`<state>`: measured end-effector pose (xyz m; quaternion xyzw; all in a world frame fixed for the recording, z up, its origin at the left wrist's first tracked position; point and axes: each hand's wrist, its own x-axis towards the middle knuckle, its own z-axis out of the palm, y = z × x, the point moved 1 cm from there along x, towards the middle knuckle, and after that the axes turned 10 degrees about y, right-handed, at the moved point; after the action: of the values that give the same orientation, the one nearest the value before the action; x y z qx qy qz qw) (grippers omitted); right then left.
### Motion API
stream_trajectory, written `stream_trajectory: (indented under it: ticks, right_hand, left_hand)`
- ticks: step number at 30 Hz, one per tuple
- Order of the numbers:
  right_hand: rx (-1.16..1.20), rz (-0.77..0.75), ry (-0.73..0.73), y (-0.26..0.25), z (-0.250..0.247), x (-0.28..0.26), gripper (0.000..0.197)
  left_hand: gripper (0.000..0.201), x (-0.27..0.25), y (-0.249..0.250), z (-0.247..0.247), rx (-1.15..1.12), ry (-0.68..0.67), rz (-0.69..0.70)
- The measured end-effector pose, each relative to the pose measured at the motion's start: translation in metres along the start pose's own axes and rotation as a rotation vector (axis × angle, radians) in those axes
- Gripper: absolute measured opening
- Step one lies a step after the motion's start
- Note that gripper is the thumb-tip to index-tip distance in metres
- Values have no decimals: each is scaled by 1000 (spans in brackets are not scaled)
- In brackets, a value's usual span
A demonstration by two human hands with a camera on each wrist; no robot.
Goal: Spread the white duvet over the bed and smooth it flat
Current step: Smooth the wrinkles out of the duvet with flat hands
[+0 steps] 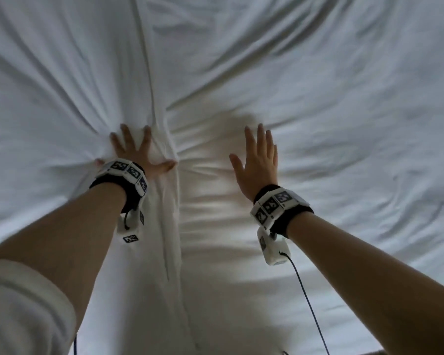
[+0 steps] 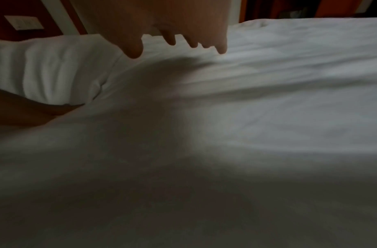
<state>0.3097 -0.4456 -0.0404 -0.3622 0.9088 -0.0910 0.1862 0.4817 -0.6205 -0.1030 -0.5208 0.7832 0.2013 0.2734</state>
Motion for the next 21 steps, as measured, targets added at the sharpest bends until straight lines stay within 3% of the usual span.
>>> stream_trajectory:
  ticks: [6, 9, 12, 14, 19, 21]
  right_hand:
    - [-83, -160, 2, -38, 41, 27, 68]
    - [-172, -342, -42, -54, 61, 29, 68]
    - [-284, -423, -127, -39, 69, 36, 67]
    - [-295, -236, -73, -1, 62, 41, 69]
    - [-242, 594, 162, 122, 6, 30, 78]
    - [-253, 624, 171, 125, -10, 31, 75]
  left_hand:
    - [112, 19, 3, 12, -42, -12, -19]
    - [112, 23, 0, 17, -50, -6, -14]
    - [110, 19, 0, 16, -61, 30, -6]
    - [109, 12, 1, 15, -74, 58, -2]
    - [83, -11, 4, 8, -102, 342, 92]
    - [76, -12, 8, -5, -135, 454, 129]
